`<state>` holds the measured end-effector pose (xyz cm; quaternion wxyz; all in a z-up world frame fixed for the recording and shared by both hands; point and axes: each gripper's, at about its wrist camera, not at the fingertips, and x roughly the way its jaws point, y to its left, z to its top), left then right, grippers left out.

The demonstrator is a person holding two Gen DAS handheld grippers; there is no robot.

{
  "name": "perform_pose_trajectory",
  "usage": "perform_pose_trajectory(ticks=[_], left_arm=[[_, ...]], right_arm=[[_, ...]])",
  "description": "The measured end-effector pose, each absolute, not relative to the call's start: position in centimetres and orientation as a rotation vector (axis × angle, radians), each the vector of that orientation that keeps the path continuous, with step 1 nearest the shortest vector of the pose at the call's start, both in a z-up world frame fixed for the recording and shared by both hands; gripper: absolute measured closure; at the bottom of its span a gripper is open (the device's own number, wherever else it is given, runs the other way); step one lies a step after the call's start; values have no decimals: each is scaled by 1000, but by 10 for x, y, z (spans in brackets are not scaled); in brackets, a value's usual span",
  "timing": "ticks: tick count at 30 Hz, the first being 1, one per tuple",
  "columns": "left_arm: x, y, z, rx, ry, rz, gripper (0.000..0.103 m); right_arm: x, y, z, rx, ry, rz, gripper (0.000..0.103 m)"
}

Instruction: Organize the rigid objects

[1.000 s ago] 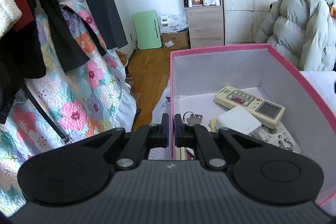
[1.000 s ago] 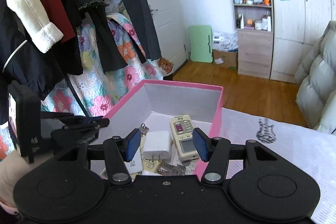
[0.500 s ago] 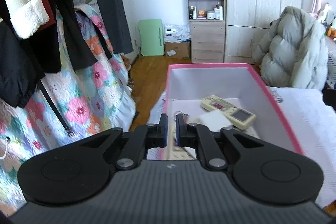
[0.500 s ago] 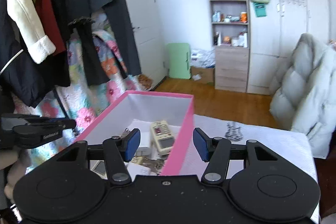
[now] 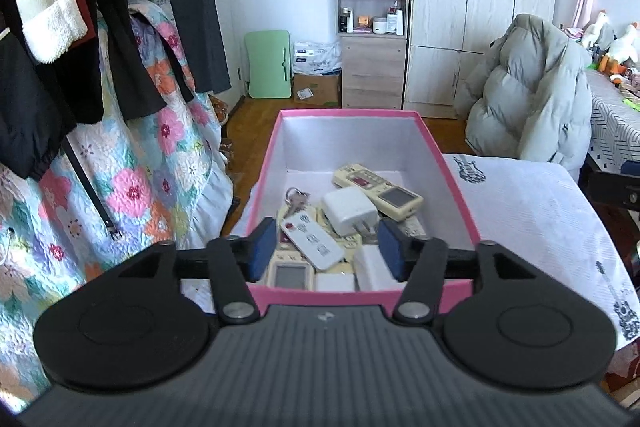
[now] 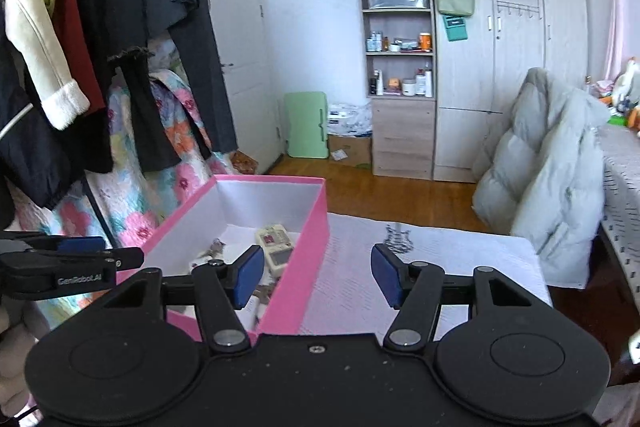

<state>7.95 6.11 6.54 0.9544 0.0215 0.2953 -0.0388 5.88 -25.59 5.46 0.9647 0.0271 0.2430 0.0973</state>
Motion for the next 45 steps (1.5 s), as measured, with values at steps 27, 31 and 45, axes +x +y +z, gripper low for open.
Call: perform_pose_trajectory(ticks=[27, 31, 45], left_arm=[[43, 24, 66, 73, 634, -27, 0], [39, 22, 67, 70, 632, -37, 0], [29, 19, 63, 59, 660, -33, 0]], right_arm=[[29, -287, 37, 80, 602, 40, 4], [25, -286, 38, 69, 601, 30, 4], [19, -293, 37, 84, 603, 5, 4]])
